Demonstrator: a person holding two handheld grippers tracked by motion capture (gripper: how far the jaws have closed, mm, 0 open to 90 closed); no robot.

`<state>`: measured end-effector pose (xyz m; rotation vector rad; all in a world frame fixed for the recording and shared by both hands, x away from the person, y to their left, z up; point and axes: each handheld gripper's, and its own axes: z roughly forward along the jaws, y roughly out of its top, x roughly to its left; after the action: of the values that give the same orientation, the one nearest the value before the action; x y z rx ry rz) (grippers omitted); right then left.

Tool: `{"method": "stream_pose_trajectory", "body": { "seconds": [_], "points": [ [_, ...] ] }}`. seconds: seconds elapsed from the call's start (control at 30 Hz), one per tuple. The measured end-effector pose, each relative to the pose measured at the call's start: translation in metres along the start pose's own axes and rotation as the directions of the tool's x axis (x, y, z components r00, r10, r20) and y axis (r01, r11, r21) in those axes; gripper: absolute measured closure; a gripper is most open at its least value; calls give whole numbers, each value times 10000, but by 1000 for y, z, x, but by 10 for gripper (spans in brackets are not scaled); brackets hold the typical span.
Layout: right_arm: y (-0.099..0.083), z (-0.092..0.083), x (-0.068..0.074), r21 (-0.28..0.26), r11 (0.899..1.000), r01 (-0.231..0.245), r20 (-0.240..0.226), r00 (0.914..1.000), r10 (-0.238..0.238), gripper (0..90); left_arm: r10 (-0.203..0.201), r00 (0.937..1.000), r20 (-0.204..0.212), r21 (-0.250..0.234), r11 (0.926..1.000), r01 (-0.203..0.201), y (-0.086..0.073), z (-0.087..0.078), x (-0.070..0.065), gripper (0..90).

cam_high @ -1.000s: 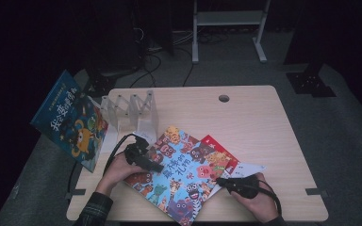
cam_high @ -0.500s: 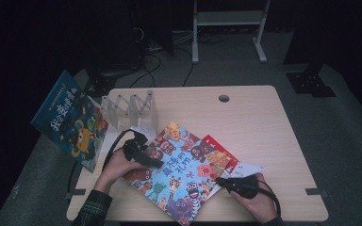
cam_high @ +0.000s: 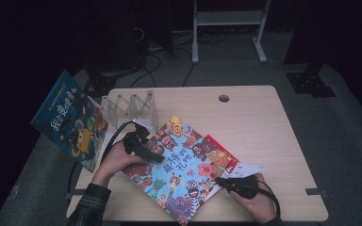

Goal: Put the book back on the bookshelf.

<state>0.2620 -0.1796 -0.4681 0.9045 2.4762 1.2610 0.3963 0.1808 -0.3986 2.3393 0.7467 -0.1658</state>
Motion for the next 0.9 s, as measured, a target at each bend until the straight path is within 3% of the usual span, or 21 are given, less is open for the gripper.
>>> {"method": "stream_pose_trajectory", "body": {
  "seconds": [0.9],
  "points": [
    [20,25,6,-45,9998,190,72,9998,-189,892,900,9946,-516,256,9957,-888,47,-49,-13,56]
  ]
}}
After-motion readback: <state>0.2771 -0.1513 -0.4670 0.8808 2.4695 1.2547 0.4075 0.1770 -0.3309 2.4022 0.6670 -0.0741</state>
